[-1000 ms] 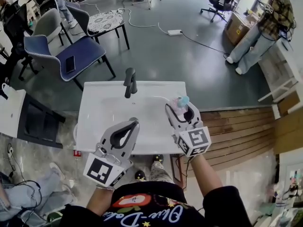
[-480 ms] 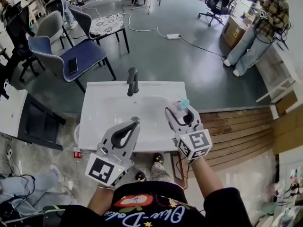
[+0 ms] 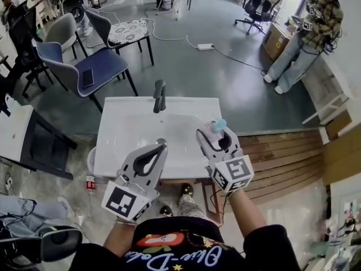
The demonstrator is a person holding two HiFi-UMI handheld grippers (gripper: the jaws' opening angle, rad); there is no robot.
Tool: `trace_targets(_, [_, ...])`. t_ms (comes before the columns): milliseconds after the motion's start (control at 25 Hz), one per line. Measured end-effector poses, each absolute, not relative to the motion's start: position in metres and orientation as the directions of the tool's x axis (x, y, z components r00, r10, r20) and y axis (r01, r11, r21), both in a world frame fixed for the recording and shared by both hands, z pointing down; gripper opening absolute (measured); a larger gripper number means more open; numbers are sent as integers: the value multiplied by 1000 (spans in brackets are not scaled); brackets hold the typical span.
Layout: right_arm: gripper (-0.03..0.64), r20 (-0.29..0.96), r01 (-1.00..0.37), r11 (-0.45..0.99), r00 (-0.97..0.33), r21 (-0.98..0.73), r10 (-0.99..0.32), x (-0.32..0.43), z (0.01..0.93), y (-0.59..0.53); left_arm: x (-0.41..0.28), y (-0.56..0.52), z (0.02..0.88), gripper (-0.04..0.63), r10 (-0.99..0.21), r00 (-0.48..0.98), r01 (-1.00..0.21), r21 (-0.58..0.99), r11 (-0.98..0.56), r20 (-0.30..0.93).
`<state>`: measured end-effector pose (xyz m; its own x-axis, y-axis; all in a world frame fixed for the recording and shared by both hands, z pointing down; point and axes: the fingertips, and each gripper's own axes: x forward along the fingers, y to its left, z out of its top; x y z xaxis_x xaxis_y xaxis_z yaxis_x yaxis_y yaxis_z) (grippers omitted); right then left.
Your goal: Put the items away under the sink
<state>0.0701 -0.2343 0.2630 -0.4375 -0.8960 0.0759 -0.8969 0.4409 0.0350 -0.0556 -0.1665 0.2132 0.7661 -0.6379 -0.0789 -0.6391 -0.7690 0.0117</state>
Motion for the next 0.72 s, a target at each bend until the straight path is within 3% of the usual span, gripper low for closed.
trace_targets(720, [222,60,-901,429,-426,55,-903,55,253,-205,-63,-150,218,5,-598,796,-600,12,-800,-87])
